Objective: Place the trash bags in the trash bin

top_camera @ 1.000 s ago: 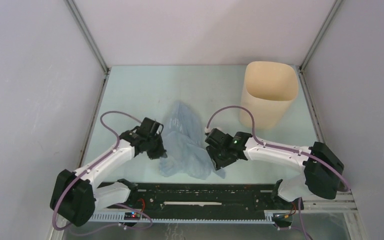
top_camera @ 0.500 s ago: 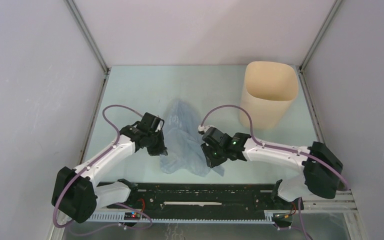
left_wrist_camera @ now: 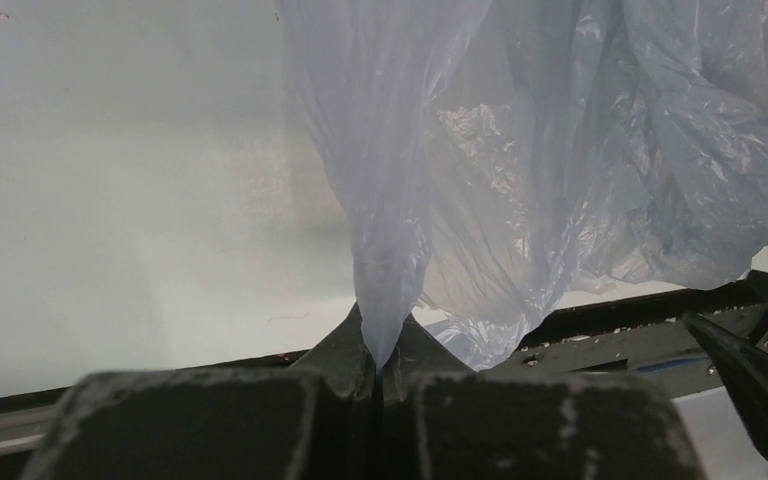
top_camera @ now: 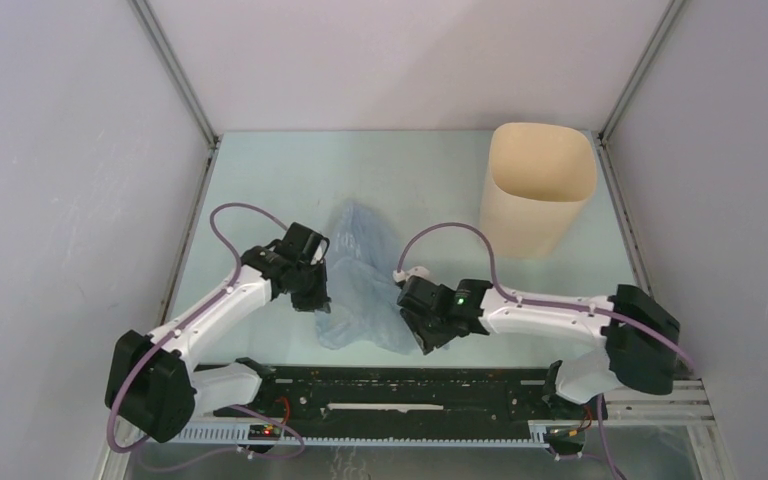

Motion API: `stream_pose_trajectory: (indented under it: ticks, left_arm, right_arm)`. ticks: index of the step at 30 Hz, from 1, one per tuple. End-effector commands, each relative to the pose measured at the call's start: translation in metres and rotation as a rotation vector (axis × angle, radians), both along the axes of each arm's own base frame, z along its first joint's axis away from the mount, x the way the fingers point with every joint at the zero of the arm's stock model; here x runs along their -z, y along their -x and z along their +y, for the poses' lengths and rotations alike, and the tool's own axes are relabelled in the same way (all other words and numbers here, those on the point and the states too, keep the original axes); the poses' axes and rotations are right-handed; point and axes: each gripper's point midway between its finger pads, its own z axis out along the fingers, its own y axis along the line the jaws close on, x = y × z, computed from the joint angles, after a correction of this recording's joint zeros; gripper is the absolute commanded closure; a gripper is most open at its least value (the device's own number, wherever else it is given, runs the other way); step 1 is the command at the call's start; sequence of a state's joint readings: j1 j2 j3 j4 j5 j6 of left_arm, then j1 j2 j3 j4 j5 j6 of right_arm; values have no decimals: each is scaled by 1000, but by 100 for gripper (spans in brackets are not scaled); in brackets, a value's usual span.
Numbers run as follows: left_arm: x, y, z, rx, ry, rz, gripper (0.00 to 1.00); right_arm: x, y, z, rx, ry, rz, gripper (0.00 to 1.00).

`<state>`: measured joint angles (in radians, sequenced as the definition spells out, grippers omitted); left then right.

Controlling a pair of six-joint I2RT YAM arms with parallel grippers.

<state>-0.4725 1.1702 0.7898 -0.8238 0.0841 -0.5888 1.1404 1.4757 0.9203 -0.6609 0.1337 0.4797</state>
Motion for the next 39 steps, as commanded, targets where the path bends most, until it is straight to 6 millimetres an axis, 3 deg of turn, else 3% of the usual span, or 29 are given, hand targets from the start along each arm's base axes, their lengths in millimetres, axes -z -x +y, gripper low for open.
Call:
stream_pose_trajectory:
  ticks: [1, 5, 12, 16, 19, 22, 24, 25, 28, 30, 31, 33, 35, 36, 37, 38, 39]
  left_arm:
    - [-8, -6, -4, 43, 19, -26, 100]
    - [-8, -4, -9, 48, 42, -12, 100]
    - [-8, -8, -9, 60, 35, -22, 100]
    - [-4, -7, -7, 62, 18, -4, 100]
    - [-3, -7, -5, 61, 7, -10, 100]
    - [-4, -11, -2, 62, -19, -15, 100]
    - [-8, -17, 2, 58, -49, -35, 100]
    - [-13, -24, 6, 49, -70, -57, 100]
    - [-56, -64, 28, 2, -199, -193, 100]
    - [-109, -94, 49, -66, -296, -314, 100]
    - [-147, -108, 53, -92, -307, -391, 100]
    - [-234, -121, 61, -170, -292, -556, 100]
    - [-328, -114, 64, -249, -190, -770, 100]
    - [-369, -103, 65, -271, -142, -888, 100]
    - [-397, -94, 66, -279, -112, -991, 100]
    - [-413, -79, 69, -282, -73, -1074, 100]
    - [-402, -77, 69, -298, -60, -1079, 100]
  right_arm:
    - [-34, -14, -1, 55, -99, -79, 42]
    - [-34, -34, -6, 66, -75, -94, 37]
    - [-6, -18, -15, -9, 55, -53, 38]
    - [8, -32, -18, 22, 100, -107, 42]
    - [20, -42, -6, 13, 89, -133, 51]
    - [18, -54, 7, -8, 97, -154, 76]
    - [7, -63, 13, -11, 100, -176, 95]
    - [0, -69, 13, -4, 99, -189, 100]
    - [-44, -111, 5, 78, 90, -283, 100]
    - [-115, -158, 3, 197, 1, -355, 100]
    - [-151, -176, -1, 243, -43, -384, 100]
    - [-245, -198, -5, 285, -154, -487, 100]
    - [-335, -191, -4, 253, -265, -626, 100]
    - [-367, -179, -1, 209, -314, -685, 100]
    - [-390, -166, 6, 163, -370, -738, 100]
    - [-398, -154, 15, 116, -408, -764, 100]
    - [-393, -148, 19, 90, -432, -770, 100]
